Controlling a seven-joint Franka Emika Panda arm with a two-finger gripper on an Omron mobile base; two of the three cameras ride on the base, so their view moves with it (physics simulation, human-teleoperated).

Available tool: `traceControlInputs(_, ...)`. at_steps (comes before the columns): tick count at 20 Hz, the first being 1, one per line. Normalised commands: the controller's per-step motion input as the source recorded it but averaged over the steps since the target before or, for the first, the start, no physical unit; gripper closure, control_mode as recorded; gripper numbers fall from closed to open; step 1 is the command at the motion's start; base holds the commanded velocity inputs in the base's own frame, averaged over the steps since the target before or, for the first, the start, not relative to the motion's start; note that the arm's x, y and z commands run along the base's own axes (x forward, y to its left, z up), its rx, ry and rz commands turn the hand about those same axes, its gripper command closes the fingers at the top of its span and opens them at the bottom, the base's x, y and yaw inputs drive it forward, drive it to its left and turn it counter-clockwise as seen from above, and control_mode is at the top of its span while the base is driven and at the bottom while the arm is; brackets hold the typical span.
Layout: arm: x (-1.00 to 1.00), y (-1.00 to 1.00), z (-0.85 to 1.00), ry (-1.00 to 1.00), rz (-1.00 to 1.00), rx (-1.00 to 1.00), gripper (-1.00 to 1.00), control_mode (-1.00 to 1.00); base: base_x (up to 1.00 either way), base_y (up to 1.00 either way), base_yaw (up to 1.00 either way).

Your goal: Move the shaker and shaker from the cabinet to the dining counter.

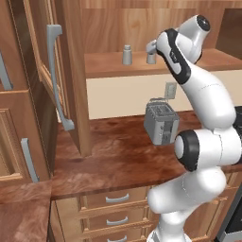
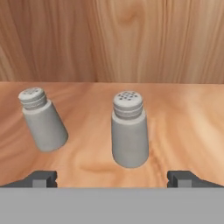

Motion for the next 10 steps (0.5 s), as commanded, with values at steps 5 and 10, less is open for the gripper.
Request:
traceControlInputs(5,0.25,0.00,-0.04,0.04,0.00,0.00,-1.00,-1.00,0.00,0.00,0.00)
traceControlInputs(10,0.29,0.00,-0.06,0.03,0.00,0.00,-1.00,-1.00,0.00,0.00,0.00)
